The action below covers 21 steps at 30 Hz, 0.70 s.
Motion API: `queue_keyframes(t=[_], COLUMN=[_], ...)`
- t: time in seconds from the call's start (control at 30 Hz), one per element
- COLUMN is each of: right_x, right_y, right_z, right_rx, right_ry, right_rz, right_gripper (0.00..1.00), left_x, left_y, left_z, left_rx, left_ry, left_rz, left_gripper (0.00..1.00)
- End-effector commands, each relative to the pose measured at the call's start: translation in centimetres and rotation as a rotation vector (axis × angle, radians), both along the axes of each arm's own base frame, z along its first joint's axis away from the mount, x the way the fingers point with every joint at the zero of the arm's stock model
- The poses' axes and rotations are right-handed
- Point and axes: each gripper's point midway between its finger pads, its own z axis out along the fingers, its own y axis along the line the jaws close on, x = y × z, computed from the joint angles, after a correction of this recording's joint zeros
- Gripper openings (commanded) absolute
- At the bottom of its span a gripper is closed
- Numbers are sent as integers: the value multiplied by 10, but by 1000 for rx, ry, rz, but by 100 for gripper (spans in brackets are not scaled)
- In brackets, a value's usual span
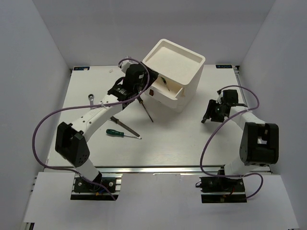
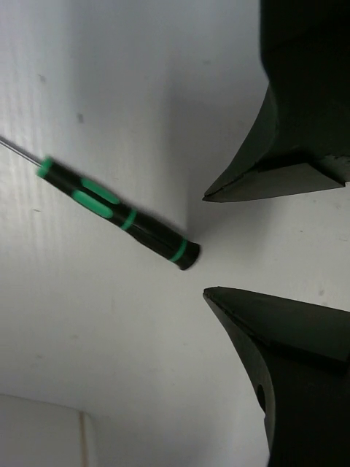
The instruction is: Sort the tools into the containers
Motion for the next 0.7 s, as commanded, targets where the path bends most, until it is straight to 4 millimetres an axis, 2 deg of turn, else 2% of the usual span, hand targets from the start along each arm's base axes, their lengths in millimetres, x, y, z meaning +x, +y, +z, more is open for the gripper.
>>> queue_keyframes(t=[0.0,0.03,0.07,0.1,0.13,0.17,0.2,0.23,0.27,0.3,0.4,0.5,0.53,0.67], right_x=[48,51,52,60,62,60,64,64,63,59,49,38,36,31], right_y=[-11,-9,-9,-11,-12,-2,-3,-3,-4,-5,-15,-18,-19,-21], right_z=[16,13,9,5,3,-6,-6,-9,-12,-19,-29,-36,-37,-34], right_rx=[-43,-42,-43,-50,-51,-59,-77,-85,-94,-109,-158,-175,-180,-191], right_ry=[-76,-61,-40,-26,-16,14,15,25,37,68,102,123,127,124], right_rz=[-119,-128,-135,-146,-157,-138,-147,-153,-158,-163,-189,-190,-191,-183], right_gripper=[56,56,56,56,55,55,54,54,53,52,49,40,38,13], left_x=[-22,-34,-40,-45,-58,-65,-71,-77,-91,-97,-116,-125,-126,-123], left_y=[21,30,35,44,57,65,76,84,97,104,126,135,135,128], left_z=[55,73,62,62,75,74,55,52,60,42,23,10,-2,-22], left_rx=[2,-5,19,45,36,43,71,74,57,62,34,2,6,-21], left_ry=[-170,-223,-225,-241,-276,-280,-253,-253,-273,-241,-204,-176,-157,-117], left_rz=[-34,-40,-41,-31,-15,-1,30,47,67,84,148,179,181,175], left_gripper=[68,68,70,76,78,80,82,84,85,85,85,85,85,85])
